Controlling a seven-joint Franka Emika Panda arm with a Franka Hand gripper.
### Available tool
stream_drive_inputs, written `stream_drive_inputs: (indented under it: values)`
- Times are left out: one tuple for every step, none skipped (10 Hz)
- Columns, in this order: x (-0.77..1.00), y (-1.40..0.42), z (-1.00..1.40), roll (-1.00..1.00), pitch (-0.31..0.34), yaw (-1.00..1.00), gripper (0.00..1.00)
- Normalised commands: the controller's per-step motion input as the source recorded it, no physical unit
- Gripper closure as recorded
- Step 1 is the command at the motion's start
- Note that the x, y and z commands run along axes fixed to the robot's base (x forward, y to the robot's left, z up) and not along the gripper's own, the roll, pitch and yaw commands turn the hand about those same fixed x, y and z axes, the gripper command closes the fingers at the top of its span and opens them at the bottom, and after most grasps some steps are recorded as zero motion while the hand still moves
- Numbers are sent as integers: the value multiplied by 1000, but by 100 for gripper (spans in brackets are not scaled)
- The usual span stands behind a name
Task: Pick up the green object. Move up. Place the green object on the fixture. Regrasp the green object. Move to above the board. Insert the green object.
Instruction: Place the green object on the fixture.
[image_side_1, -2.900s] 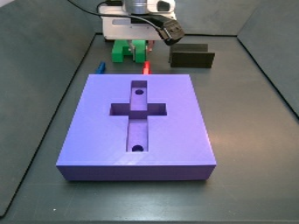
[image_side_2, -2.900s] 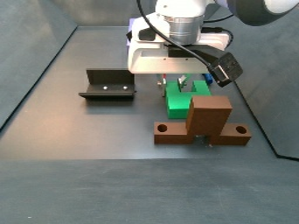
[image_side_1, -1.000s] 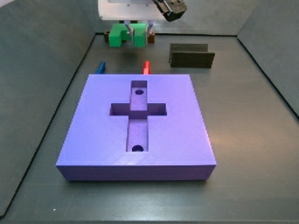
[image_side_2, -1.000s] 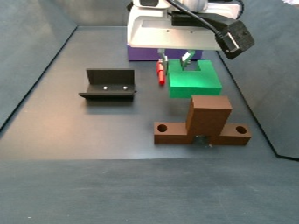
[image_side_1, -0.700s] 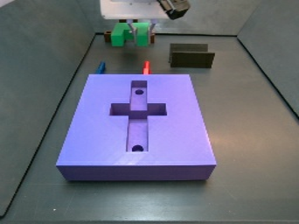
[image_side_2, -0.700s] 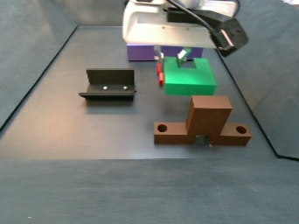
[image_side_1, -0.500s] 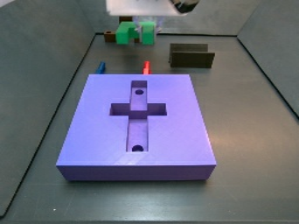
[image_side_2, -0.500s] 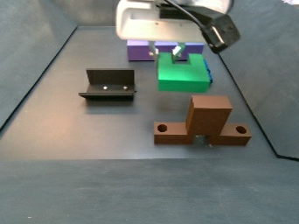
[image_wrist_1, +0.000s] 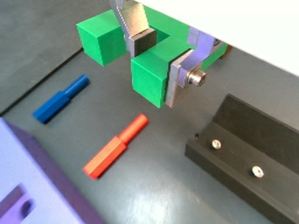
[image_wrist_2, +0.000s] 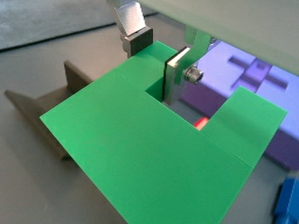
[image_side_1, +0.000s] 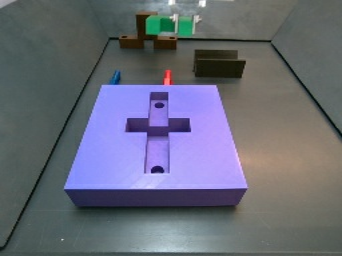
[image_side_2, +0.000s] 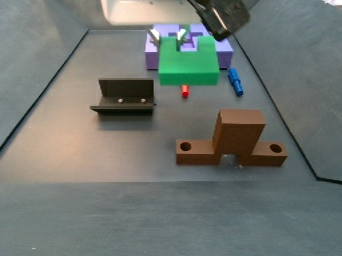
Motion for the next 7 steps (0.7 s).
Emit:
stream_drive_inputs:
  values:
    - [997,-146,274,-500,277,-31,100]
    - [974,-117,289,-511,297,-49,100]
    - [969,-94,303,-543,291,-69,100]
    - [969,-54,289,-594,260,-100,100]
    - [957,-37,220,-720,183,-157,100]
    - [914,0,0,-886,0,-223,100]
    - [920,51,-183,-877,-114,-203,100]
